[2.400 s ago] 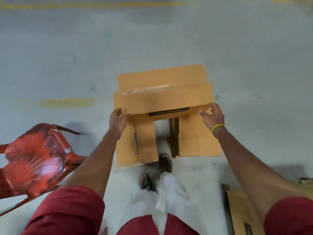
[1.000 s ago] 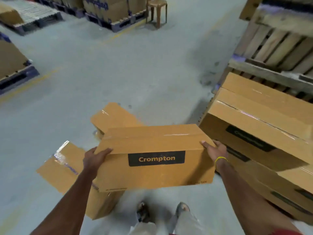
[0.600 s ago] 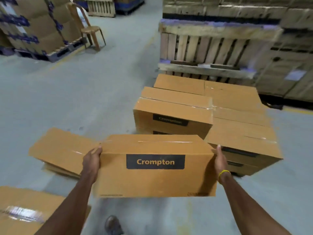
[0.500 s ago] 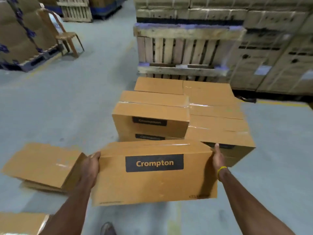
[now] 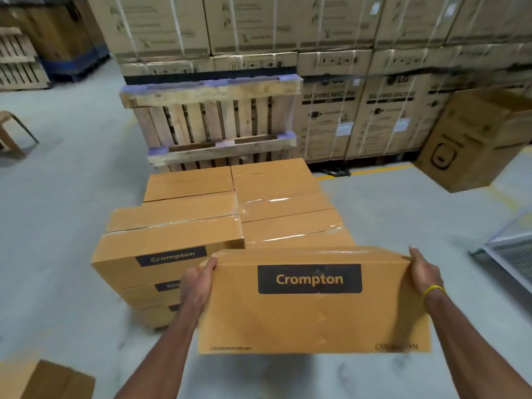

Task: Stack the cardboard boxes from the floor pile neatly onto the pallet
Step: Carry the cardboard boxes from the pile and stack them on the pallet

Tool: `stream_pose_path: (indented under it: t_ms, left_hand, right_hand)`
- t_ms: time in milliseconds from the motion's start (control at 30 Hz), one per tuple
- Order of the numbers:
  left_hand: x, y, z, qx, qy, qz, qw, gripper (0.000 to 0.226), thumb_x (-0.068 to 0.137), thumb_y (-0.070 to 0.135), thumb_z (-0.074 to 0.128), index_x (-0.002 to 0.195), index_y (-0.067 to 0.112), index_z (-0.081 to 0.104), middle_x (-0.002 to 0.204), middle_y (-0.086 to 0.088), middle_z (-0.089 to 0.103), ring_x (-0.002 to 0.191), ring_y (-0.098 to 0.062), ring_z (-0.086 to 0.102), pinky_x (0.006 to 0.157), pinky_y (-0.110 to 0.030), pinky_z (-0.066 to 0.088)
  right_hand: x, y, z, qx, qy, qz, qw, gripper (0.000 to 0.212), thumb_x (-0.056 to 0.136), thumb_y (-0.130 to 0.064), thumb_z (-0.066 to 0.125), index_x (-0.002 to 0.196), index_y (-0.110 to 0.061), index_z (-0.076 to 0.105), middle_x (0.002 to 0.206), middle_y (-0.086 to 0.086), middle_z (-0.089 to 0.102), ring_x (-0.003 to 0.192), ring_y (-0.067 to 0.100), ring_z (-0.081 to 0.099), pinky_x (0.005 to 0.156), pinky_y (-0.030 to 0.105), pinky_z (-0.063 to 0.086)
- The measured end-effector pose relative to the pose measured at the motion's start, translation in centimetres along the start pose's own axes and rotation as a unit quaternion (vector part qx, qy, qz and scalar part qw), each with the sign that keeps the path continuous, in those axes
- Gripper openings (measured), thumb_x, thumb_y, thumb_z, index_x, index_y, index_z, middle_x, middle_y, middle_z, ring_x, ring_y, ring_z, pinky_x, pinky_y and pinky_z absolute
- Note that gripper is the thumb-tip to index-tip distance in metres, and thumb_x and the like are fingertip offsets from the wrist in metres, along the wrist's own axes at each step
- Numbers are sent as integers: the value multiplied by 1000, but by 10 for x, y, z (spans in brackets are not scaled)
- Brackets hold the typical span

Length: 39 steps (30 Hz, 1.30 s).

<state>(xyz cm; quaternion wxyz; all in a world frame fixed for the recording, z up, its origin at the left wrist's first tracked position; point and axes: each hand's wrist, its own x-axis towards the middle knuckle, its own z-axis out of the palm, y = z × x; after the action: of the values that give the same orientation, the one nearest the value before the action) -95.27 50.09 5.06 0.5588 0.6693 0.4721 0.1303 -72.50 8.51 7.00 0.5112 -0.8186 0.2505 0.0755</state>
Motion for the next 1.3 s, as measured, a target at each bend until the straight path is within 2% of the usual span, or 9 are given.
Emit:
stream_pose_path:
  t_ms: [200,333,533,667,800,933,1067,1233,1300]
  left_hand:
    - [27,48,66,32,-47,28,998,82,67,87,61,85,7,71,82,-7,73,75,-30,68,69,-35,52]
    - [43,82,100,39,-95,58,993,60,87,63,70,109,7,76,103,-7,76,86,-24,68,77,-34,50]
    - [84,108,129,-42,-137,65,988,70,90,42,77,148,11,55,146,-12,58,118,-23,58,110,-43,48]
    - [123,114,148,-77,-150,51,984,76,87,31,81,152,9,49,151,-14,55,129,-28,59,112,-44,49]
    - [150,131,168,-83,-142,37,986,56,97,10,70,149,6,51,141,-7,61,114,-23,65,89,-27,56]
    - [165,138,183,-52,-121,32,991,57,98,7,68,151,6,48,144,-9,61,118,-21,62,103,-28,49]
    - [165,138,189,-38,-100,18,994,57,97,-3,64,151,7,48,138,0,61,111,-10,59,78,-7,48]
    - [167,122,196,-19,-62,-28,998,62,92,-20,59,149,2,48,142,-4,59,126,-13,53,104,-21,38]
    - [172,113,200,-16,-42,-38,998,65,90,-25,57,149,-1,47,144,-4,56,131,-14,50,102,-22,39]
  right_hand:
    - [32,-17,-56,19,63,0,998,87,85,-66,54,139,3,54,148,26,47,134,43,46,111,50,33]
    - [47,-35,-78,32,104,-15,994,65,91,-47,62,132,3,60,142,28,52,128,42,51,109,49,37]
    - [75,-60,-65,104,116,-25,987,43,87,-37,65,115,-5,70,115,15,61,99,28,54,93,48,45]
    - [120,-80,-37,152,74,-56,984,15,93,-19,59,98,-12,71,113,11,57,85,22,54,80,37,45]
    - [184,-105,-1,189,7,-60,980,36,97,-6,49,131,1,60,115,5,62,108,20,52,95,34,41]
    - [256,-122,25,160,-115,-31,980,43,94,-12,53,135,-2,60,120,7,68,100,18,63,83,29,46]
    - [302,-146,48,94,-189,-32,977,39,94,-10,54,132,-17,64,105,4,66,83,19,53,72,35,38]
    - [343,-153,81,42,-237,-38,970,40,94,3,53,125,-18,68,89,10,61,75,30,45,70,43,40]
    - [354,-150,97,47,-243,-31,968,42,93,6,53,128,-11,68,92,14,61,75,31,47,69,42,45]
